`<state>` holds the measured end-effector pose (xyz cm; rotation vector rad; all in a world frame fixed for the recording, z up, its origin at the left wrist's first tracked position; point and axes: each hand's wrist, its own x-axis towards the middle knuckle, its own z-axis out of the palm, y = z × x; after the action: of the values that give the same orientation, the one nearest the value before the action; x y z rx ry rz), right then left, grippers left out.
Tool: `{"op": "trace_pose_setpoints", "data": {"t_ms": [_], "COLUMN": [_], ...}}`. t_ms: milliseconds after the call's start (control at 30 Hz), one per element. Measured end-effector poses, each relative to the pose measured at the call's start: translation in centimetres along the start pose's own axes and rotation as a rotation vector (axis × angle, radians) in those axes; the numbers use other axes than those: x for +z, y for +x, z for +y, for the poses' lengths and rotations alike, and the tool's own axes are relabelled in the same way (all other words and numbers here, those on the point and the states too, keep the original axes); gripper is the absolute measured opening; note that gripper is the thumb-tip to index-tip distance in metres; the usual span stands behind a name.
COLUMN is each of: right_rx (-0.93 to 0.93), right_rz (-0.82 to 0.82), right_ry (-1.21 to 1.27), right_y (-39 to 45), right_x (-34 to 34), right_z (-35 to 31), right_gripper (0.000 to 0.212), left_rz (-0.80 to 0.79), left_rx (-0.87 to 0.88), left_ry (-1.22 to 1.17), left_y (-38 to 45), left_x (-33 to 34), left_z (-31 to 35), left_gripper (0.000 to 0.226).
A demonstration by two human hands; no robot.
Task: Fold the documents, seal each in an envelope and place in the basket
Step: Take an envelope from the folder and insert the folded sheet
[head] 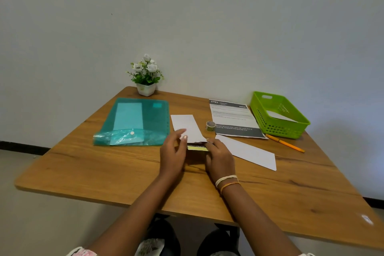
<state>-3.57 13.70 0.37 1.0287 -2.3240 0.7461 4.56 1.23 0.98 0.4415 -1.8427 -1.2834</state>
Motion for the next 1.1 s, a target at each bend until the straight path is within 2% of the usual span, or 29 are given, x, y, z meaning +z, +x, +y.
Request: {"op": "trace_pose_setpoints", "data": {"t_ms": [67,100,167,233,300,400,600,767,1000,1100], "right_rx": [0.021,0.028,0.034,0.008,-0.037,-0.067,-0.076,-0.214,-0.196,-0.201], "right_rz": [0.029,0.036,0.031,0.011,-0.017,-0.017,0.055,-0.106,-0.052,-0.088], "right_ry": [0.050,0.065,0.088,0.110,0.136,0.136,0.130,0.007,-0.096,-0.096], "right_y": [0.0,0.0,0.0,0.0,-0.1,-0.5,-1.0,-0.9,-1.0,-0.9], "right_x": [0.1,0.1,0.1,-0.1,-0.5,-1.2,-1.7,-0.9,-0.8,-0.8], "right_z": [-0.2,-0.2,-0.2,-0.2,-0.4,-1.1,-1.3,-1.0,-1.3,-1.6], "right_gripper": [0.035,0.035,0.035,0.035,0.032,0.027,0.036,0.035,0.026,0.029], "left_rz": [0.144,0.165,0.063,-0.084,-0.150,-0.205,-0.241,-0.289,-0.276,-0.238], "left_rx": [-0.291,-0.435,-0.654,-0.833,-0.955,-0.999,-1.024,-1.034,-0.940,-0.943], "left_ry": [-0.202,-0.247,-0.433,-0.841,-1.149,-1.281,-1.188,-1.094,-1.018,-1.038], "left_y": [0.2,0.6,1.5,2.1,2.6,2.6,2.9,2.6,2.7,2.6], "left_x": [1.0,1.4,2.0,2.2,1.7,1.5,1.8,2.1,2.4,2.2], "left_z": [0.7,1.0,1.4,2.2,3.1,4.0,2.9,2.8,1.8,2.0], "left_gripper": [0.025,0.026,0.035,0.046,0.056,0.058,0.047,0.041,0.034,0.027]}}
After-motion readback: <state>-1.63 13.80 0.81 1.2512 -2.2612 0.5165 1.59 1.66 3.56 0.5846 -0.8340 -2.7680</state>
